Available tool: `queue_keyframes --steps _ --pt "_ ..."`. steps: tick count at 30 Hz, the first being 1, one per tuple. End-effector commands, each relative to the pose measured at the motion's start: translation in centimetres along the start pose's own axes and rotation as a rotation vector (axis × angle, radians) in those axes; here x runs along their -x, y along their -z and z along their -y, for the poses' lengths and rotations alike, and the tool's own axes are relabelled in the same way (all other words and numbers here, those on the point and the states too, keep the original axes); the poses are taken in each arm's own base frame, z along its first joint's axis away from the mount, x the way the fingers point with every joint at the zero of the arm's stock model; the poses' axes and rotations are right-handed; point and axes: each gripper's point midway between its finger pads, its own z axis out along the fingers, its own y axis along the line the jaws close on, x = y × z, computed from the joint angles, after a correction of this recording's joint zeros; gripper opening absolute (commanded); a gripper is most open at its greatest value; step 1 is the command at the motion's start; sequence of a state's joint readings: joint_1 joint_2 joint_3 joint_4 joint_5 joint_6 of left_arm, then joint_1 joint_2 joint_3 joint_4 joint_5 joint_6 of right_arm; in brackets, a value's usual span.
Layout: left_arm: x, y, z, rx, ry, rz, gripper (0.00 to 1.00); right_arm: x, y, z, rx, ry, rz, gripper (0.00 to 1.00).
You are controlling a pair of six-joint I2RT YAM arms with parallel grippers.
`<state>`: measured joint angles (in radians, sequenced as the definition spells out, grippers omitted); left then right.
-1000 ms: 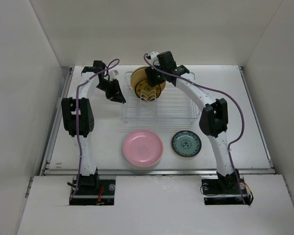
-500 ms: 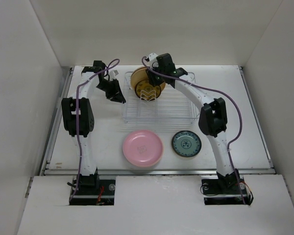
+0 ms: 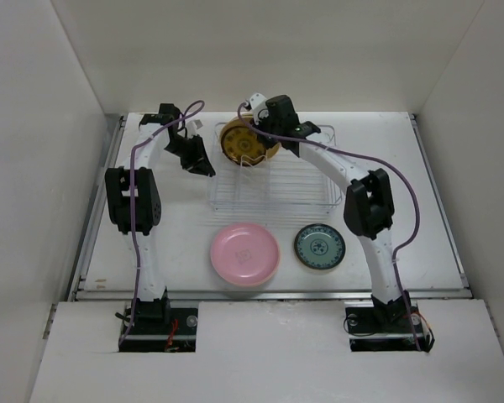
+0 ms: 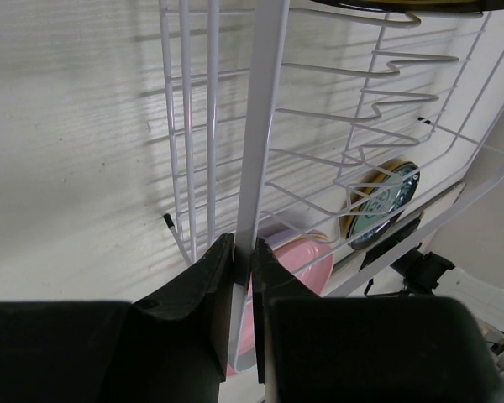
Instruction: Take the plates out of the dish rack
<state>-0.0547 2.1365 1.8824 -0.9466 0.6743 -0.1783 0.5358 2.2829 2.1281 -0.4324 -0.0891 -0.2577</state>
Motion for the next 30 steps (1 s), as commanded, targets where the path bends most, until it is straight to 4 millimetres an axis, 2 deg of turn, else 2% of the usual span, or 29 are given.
queue_keyframes --steps 1,2,3,5,12,13,15,17,18,19,20,22,23,25,26,28,29,30 --pt "-0.1 -0.5 -1.6 0.052 0.069 -0.018 0.0 5.7 4.4 0.6 -0.124 0.077 0.128 0.0" --pt "0.1 -0.5 -1.6 0.051 0.064 -0.011 0.0 6.6 5.4 0.1 -0.133 0.096 0.142 0.0" --pt "0.0 -0.5 -1.4 0.04 0.064 -0.013 0.0 6.9 5.9 0.5 -0.15 0.122 0.152 0.0" --pt "0.0 -0.8 -1.6 0.042 0.078 -0.021 0.0 7.5 6.9 -0.2 -0.177 0.159 0.169 0.0" --pt "0.7 -0.3 -1.0 0.036 0.06 0.004 0.0 4.6 7.2 1.6 -0.378 0.269 0.055 0.0" --pt "0.8 -0.3 -1.2 0.044 0.06 0.006 0.0 4.8 7.6 1.7 -0.383 0.276 0.066 0.0" --pt "0.7 -0.6 -1.4 0.046 0.066 -0.001 0.0 5.3 8.1 0.5 -0.373 0.281 0.098 0.0" --pt "0.7 -0.6 -1.2 0.036 0.066 -0.004 0.0 6.6 9.7 0.4 -0.397 0.263 0.134 0.0" --pt "0.8 -0.3 -1.3 0.021 0.085 -0.001 0.0 6.9 10.3 0.3 -0.422 0.237 0.146 0.0" --pt "1.1 -0.1 -1.8 0.012 0.095 0.009 0.0 7.9 11.8 0.7 -0.442 0.196 0.177 0.0" --pt "1.2 -0.1 -2.2 0.013 0.115 0.013 0.0 8.6 12.6 0.7 -0.452 0.078 0.215 0.0" --pt "1.4 0.1 -2.3 0.003 0.123 0.016 0.0 9.1 14.4 0.9 -0.414 -0.043 0.203 0.0" --pt "1.4 0.3 -3.1 0.016 0.14 0.019 0.0 9.8 16.1 0.4 -0.378 -0.095 0.229 0.0" --pt "1.3 0.3 -3.6 0.018 0.141 0.017 0.0 10.0 17.5 -0.8 -0.268 -0.203 0.266 0.0" --pt "1.0 0.4 -3.7 0.021 0.148 0.008 0.0 9.4 18.8 -1.7 -0.223 -0.228 0.275 0.0" --pt "1.0 0.4 -3.7 0.021 0.139 0.008 0.0 8.2 19.5 -2.6 -0.146 -0.328 0.256 0.0" --pt "0.8 0.4 -3.7 0.022 0.144 0.0 0.0 5.4 19.2 -3.5 -0.091 -0.37 0.169 0.0" --pt "0.5 0.2 -3.9 0.025 0.152 -0.01 0.0 4.6 20.4 -4.4 -0.058 -0.418 0.145 0.0"
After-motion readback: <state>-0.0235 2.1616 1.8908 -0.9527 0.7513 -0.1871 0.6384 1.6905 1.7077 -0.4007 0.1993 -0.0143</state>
